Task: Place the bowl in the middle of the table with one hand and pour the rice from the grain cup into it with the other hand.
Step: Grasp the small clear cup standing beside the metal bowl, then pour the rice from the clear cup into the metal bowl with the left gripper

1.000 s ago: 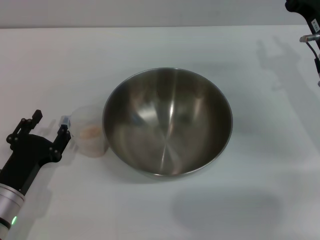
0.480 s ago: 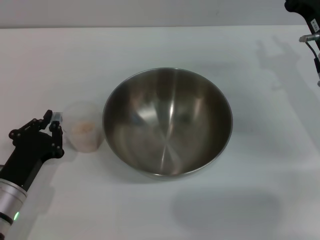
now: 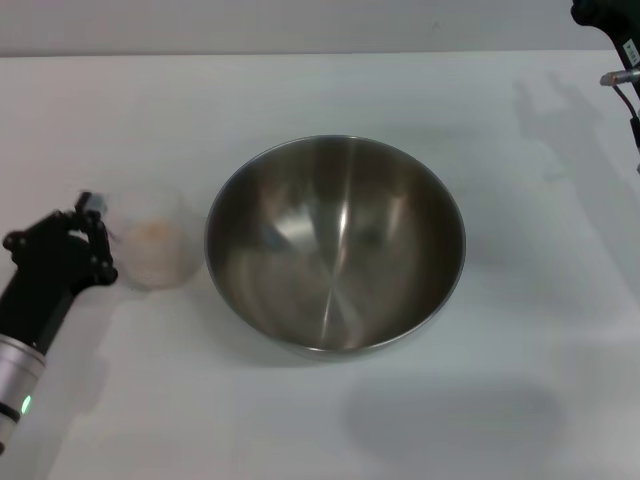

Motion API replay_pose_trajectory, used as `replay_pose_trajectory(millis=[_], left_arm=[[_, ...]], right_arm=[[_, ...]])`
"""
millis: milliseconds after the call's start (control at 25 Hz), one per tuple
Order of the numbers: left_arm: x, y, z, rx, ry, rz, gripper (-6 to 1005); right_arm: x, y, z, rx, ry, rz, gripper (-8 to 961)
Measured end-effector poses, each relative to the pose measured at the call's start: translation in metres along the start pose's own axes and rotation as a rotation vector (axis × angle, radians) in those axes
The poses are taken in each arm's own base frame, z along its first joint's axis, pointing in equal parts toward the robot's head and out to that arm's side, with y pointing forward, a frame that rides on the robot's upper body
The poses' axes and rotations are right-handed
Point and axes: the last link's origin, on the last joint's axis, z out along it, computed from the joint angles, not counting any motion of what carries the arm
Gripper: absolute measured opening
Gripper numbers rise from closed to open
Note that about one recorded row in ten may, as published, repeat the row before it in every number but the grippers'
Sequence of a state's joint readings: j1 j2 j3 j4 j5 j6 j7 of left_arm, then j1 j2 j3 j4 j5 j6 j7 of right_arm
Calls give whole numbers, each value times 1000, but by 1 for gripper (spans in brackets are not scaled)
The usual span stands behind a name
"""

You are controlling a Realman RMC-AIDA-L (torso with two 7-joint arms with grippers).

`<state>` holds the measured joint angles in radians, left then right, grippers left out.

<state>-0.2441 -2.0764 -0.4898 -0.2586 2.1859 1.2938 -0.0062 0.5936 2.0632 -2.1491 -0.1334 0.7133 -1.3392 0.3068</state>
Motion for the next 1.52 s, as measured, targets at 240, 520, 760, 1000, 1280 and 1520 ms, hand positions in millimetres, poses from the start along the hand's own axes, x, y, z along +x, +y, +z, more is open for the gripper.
replay_pose_trajectory(millis=[240,520,760,1000,1280,1520], left_arm=[[36,1,19,29,212,193,29],[65,25,47,-22,387,663,30],[73,46,58,-53,492,1068,30],[75,62,56,-45,594,1422,30],[74,74,50,11,687,1750,31],[75,78,50,66,732,1929,31]], right_arm=[[-1,-2,-1,6,-7,-1,476],[-3,-2,1,5,-17,-35,476],[-4,1,2,2,-25,-43,476],[-4,1,2,2,-25,-43,476],[-4,1,2,2,-25,-43,476],[-3,1,2,1,-24,-42,476]])
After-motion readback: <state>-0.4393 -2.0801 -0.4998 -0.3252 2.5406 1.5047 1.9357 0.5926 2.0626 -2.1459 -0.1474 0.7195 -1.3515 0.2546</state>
